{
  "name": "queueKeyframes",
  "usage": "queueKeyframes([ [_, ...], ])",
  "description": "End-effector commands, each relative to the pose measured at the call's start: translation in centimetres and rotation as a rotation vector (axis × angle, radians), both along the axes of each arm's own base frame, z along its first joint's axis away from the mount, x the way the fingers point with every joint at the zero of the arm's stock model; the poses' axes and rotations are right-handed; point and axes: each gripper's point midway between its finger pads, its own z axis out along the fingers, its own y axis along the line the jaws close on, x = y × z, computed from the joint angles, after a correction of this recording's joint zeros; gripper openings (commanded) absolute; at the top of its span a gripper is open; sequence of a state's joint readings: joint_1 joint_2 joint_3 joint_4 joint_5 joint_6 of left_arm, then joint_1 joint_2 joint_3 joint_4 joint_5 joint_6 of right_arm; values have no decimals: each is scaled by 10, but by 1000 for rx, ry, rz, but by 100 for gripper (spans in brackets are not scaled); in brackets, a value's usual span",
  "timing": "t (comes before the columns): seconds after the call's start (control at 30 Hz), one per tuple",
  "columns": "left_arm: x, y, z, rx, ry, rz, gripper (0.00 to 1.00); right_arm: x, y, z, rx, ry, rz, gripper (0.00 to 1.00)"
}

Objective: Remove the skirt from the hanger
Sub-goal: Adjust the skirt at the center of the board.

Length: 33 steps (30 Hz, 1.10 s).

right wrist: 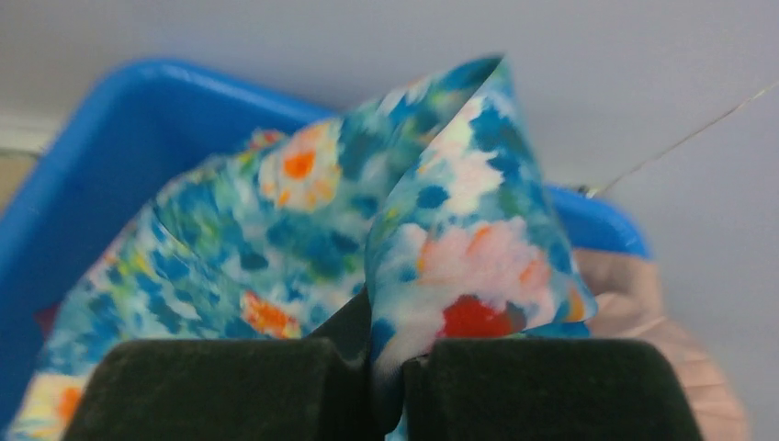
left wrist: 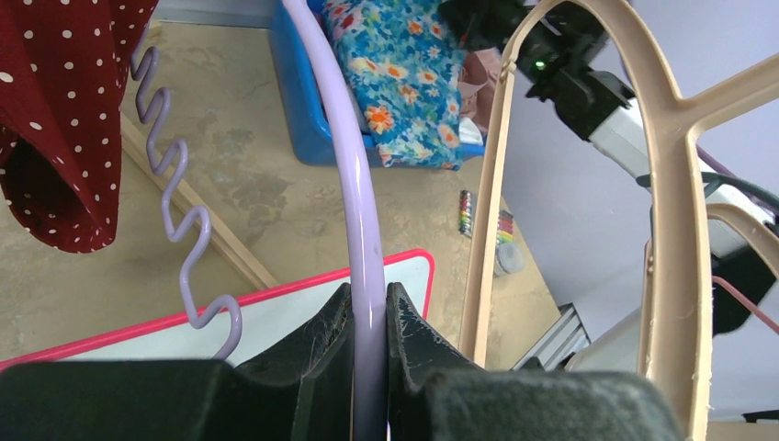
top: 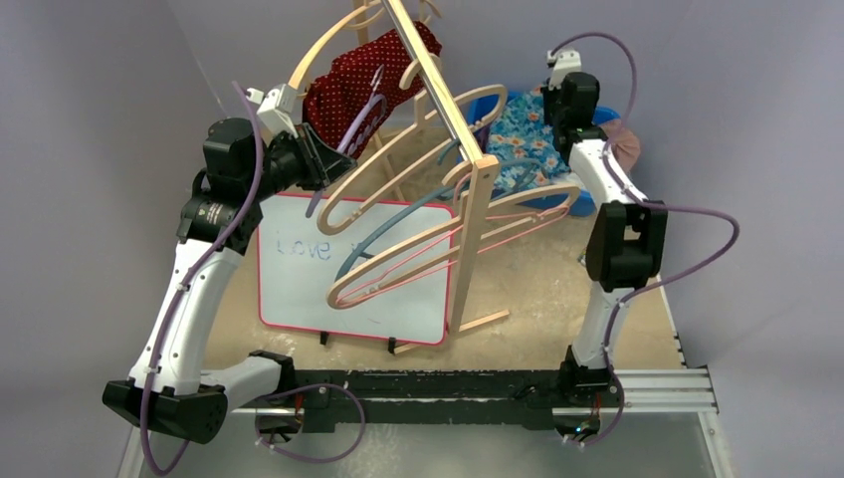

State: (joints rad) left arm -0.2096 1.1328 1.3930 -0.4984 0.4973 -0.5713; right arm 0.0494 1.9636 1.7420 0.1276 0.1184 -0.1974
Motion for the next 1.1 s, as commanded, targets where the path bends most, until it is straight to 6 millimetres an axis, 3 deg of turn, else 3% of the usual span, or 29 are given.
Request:
queueKeyframes([
  [0.0, -2, 6, 18, 36, -114, 4, 0, 5, -11, -68, 5, 162, -84, 12],
  [0.07, -1, 7, 17, 47, -119, 8, 0, 0, -24, -87, 2, 284, -182, 22],
  [0.17, 1, 6, 13, 52, -113, 1, 0, -18, -25, -84, 25, 381, -213, 43],
  [0.33, 5, 4, 12, 53, -114, -8, 0, -64, -16, -41, 111, 383, -194, 67],
  [0.5, 4, 3, 13, 51, -117, -17, 0, -97, -18, -16, 125, 365, -211, 79],
  [0.6, 2, 3, 12, 56, -114, -21, 0, -106, -4, -17, 154, 399, -146, 80],
  [0.7, 2, 3, 11, 59, -114, -21, 0, -106, 34, -22, 258, 406, 27, 75],
  [0.77, 2, 3, 11, 60, -116, -22, 0, -107, 70, -27, 355, 424, 189, 57],
  [0.83, 3, 3, 11, 60, -118, -20, 0, -106, 88, -41, 419, 458, 265, 40],
  [0.9, 3, 2, 13, 52, -123, -23, 0, -102, 93, -54, 436, 484, 281, 31],
  [1.07, 1, 0, 18, 39, -130, -42, 0, -88, 88, -100, 436, 564, 226, 29],
])
